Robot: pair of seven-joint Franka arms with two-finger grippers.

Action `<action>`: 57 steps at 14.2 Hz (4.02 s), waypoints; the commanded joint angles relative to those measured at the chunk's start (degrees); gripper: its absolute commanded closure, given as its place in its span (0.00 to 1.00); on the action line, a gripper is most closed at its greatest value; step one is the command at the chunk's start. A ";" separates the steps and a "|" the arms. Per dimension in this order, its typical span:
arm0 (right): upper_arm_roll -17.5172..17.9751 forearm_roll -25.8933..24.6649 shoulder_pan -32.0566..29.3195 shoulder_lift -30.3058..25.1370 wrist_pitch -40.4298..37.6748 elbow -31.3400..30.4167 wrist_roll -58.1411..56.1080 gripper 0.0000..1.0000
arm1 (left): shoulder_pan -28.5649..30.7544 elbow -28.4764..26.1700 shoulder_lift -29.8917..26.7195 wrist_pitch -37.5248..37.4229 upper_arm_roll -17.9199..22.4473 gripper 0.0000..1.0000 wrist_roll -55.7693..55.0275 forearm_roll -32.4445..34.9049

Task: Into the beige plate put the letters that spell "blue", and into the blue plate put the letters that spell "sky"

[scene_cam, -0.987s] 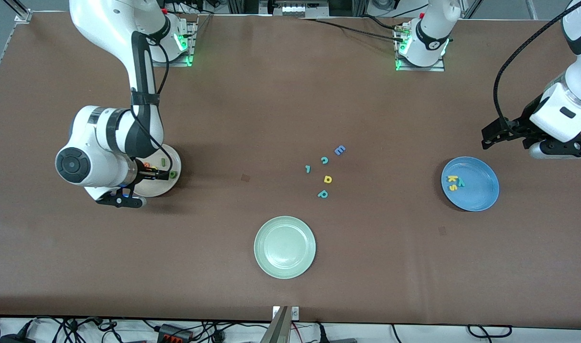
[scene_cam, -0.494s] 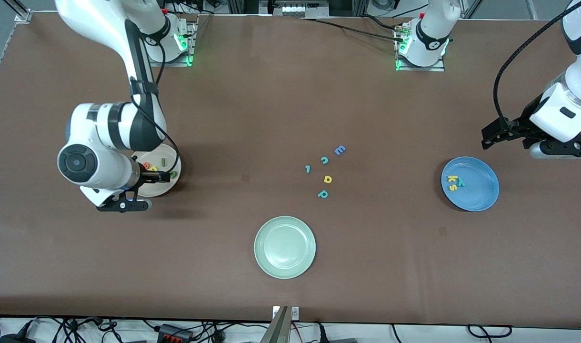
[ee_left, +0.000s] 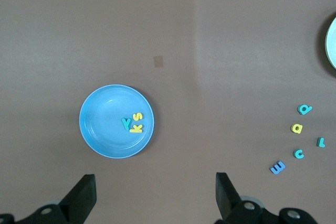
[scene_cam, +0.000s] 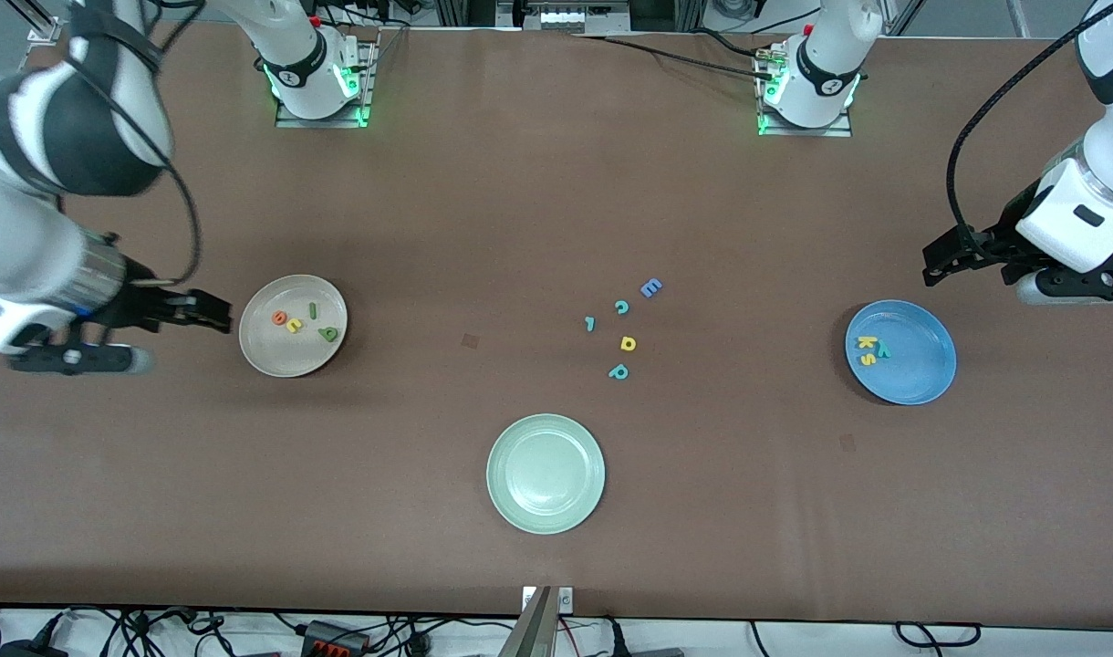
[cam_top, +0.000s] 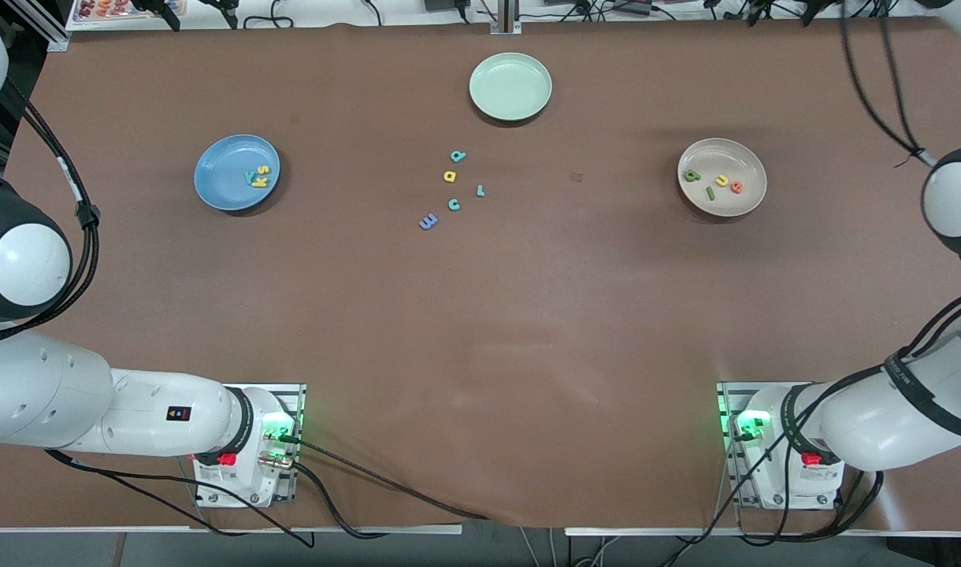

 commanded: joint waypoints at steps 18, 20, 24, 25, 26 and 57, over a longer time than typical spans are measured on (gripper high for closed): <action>13.08 -6.36 -17.90 -18.18 -2.66 -15.32 -3.08 0.00 | 0.87 1.19 0.21 -5.19 0.22 0.00 0.25 -0.12; 13.08 -6.19 -17.90 -18.18 -3.28 -14.80 -3.09 0.00 | 0.87 1.19 0.13 -5.19 0.22 0.00 0.25 -0.12; 13.25 -6.27 -17.81 -18.27 -5.21 -13.74 -3.35 0.00 | 0.87 1.11 0.13 -5.54 0.22 0.00 0.25 -0.12; 13.17 -6.18 -17.81 -18.18 -5.13 -13.74 -3.35 0.00 | 0.87 1.11 0.13 -5.54 0.13 0.00 0.34 -0.12; 13.17 -6.18 -17.81 -18.18 -5.04 -13.82 -3.44 0.00 | 0.87 1.19 0.13 -5.54 0.22 0.00 0.34 -0.12; 13.25 -7.06 -17.81 -17.91 -4.86 -14.44 -5.02 0.00 | 0.87 1.19 0.13 -5.54 0.05 0.00 0.43 -0.03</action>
